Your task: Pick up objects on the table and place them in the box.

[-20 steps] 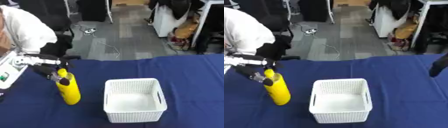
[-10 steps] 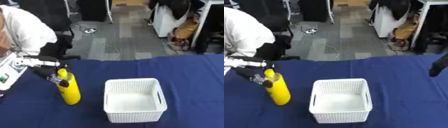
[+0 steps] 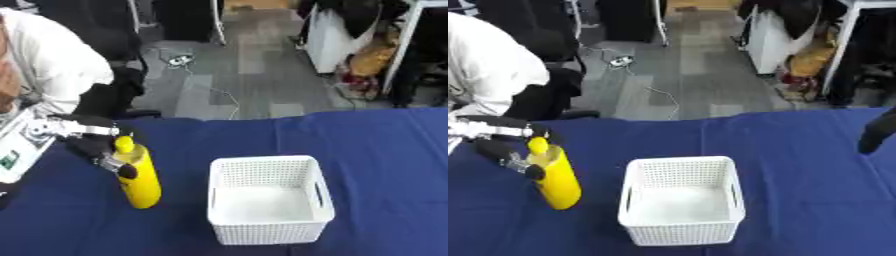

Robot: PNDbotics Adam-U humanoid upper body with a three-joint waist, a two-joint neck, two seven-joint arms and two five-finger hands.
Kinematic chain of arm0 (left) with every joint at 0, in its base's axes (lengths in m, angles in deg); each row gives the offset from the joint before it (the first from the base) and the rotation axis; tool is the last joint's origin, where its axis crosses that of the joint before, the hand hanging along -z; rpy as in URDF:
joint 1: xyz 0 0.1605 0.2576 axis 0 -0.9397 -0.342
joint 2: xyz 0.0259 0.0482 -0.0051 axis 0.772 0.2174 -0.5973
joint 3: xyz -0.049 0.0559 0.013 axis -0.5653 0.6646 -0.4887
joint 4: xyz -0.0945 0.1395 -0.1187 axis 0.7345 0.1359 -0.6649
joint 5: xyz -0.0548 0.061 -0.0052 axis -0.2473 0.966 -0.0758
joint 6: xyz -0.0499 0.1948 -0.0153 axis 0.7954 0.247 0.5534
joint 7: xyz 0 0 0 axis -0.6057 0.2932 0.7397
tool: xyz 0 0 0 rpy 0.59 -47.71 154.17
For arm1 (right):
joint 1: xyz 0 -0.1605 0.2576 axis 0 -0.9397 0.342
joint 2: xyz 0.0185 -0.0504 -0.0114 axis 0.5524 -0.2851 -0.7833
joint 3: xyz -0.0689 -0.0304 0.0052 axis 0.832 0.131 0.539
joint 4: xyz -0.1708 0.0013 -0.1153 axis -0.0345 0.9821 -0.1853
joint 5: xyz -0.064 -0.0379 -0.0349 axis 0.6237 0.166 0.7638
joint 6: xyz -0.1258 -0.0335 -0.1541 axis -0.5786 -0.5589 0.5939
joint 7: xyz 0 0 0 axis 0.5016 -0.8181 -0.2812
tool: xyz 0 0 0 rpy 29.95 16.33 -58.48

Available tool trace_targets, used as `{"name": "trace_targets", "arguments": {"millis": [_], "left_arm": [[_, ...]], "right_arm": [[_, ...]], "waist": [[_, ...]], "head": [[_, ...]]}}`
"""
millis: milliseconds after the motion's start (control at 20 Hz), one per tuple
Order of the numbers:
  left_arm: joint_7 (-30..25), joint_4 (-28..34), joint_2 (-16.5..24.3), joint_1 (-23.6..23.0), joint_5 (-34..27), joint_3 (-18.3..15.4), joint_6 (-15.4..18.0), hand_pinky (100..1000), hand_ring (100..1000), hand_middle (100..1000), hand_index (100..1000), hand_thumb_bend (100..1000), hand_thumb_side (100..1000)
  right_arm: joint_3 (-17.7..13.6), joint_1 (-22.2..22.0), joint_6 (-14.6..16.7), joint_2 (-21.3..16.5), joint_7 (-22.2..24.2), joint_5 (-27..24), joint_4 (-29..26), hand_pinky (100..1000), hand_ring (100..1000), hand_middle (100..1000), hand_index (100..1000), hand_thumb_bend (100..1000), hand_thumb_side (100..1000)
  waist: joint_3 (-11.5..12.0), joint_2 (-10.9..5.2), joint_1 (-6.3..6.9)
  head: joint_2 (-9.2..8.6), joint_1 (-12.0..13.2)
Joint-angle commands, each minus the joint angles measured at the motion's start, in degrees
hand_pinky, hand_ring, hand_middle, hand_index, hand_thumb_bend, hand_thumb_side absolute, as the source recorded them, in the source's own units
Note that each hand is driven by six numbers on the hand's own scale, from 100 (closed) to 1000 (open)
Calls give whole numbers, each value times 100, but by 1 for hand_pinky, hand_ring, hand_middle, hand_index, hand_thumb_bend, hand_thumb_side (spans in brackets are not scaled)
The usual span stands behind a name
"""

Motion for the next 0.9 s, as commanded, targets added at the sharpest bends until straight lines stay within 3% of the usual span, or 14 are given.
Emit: {"name": "trace_targets", "arguments": {"millis": [50,900], "left_arm": [[-368,8,124,49,37,-43,389,788,915,1000,1000,861,813],[-368,-104,77,141,193,-41,402,790,915,1000,1000,846,811]], "right_arm": [[-32,122,8,-44,23,-33,-89,433,421,482,635,283,912],[-34,170,17,-33,35,-37,-89,433,421,482,635,284,911]], "waist": [[-10,-71,-11],[-48,2,-22]], "head": [[-3,-19],[-55,1]]}}
